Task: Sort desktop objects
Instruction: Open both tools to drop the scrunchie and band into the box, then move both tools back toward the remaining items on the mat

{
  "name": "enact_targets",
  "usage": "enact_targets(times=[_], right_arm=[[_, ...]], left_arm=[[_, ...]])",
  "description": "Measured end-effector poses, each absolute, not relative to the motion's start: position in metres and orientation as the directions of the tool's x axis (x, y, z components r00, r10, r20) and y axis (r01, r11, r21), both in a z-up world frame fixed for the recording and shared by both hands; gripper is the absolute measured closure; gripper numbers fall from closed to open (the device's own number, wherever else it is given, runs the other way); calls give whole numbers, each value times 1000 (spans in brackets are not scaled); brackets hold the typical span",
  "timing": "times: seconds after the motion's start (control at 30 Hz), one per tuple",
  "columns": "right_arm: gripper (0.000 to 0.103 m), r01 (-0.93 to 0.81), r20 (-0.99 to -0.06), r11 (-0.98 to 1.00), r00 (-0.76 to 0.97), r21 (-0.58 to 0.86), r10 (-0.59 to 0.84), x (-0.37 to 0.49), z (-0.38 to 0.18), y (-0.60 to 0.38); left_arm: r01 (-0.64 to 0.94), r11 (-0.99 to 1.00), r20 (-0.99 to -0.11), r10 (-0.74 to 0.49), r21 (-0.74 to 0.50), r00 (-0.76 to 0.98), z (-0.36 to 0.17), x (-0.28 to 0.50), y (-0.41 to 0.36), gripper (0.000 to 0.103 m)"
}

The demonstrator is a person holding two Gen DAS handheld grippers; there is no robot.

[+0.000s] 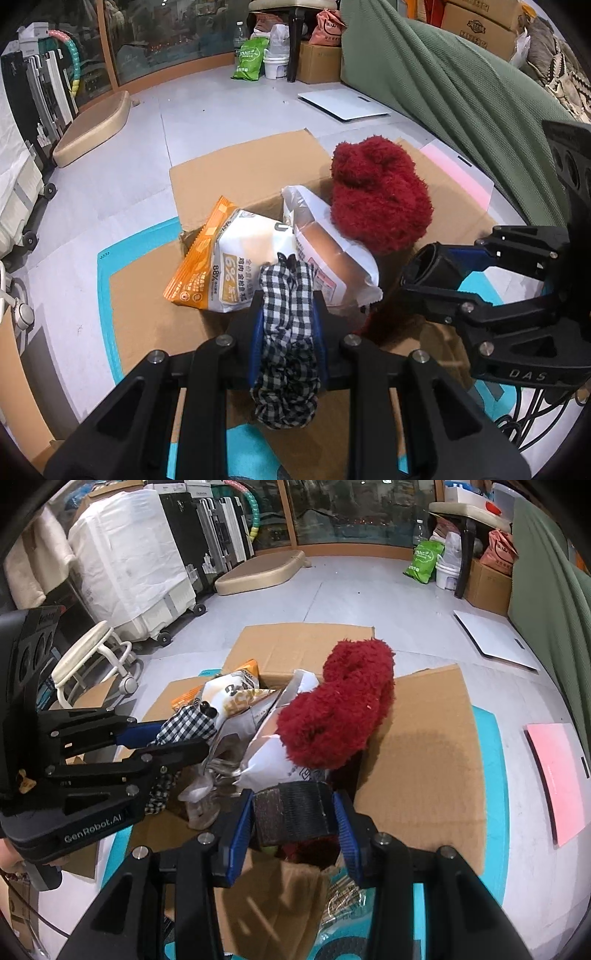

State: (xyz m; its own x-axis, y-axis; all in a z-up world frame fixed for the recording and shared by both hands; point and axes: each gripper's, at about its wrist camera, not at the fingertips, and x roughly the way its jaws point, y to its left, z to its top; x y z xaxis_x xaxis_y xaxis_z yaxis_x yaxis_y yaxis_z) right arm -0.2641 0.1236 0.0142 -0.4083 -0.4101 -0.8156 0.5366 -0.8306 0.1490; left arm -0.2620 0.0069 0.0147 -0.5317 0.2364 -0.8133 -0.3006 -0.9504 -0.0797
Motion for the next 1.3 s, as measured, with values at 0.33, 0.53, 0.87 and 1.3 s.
enact_targets(times=[0.33, 0.53, 0.87, 1.3], right_arm=[[59, 543, -831, -833, -413, 103, -373, -271, 6, 116], [38, 536, -807, -843, -480, 41, -345, -265, 15, 118], [36, 537, -788, -841, -489, 67, -375, -259, 29, 136], [36, 529, -764, -846, -515, 75, -390, -238, 56, 149]], left_arm=[[-282, -955, -815, 232, -88, -531, 2, -275, 13, 77], [-291, -949, -813, 265, -123, -519, 0, -270, 11, 41], [-253, -964, -815, 215, -88, -538, 14, -262, 7, 10], [-279, -957, -772, 233, -75, -592, 51, -227, 3, 4]])
